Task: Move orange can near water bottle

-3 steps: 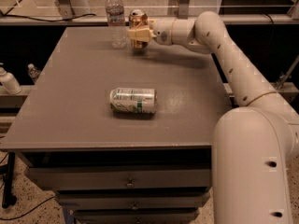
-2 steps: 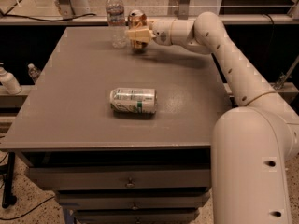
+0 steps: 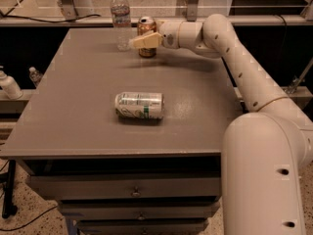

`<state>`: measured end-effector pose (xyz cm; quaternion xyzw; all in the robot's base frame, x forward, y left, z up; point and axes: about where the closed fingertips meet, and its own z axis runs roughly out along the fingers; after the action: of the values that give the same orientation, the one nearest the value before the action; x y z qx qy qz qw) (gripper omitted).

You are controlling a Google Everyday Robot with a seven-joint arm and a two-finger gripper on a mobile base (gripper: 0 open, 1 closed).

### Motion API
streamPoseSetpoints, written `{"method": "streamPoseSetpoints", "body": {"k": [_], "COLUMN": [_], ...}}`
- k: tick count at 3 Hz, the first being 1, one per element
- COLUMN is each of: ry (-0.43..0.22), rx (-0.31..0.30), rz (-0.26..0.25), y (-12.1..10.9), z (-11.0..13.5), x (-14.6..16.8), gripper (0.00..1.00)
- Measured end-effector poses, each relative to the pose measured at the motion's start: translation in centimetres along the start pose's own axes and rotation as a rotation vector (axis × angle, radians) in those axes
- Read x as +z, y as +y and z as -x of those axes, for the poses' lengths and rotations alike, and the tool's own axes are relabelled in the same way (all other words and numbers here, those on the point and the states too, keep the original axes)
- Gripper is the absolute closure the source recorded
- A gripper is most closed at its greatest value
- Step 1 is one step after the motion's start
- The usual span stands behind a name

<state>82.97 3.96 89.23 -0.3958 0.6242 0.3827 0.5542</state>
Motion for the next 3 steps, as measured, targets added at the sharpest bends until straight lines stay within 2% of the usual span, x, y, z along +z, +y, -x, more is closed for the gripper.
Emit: {"method": "streamPoseSetpoints", "body": {"k": [1,2,3], "ry": [0.001,0.013,0.028], "rx": [0.000,-0.013,-0.045], "rz": [-0.006,-0.050,-0.123], "y": [-0.1,-1.0,-2.1], "z": [0.0,0.6,1.9], "x": [-0.3,-3.1,-7.8], "gripper": [0.00,0.00,0.00]}}
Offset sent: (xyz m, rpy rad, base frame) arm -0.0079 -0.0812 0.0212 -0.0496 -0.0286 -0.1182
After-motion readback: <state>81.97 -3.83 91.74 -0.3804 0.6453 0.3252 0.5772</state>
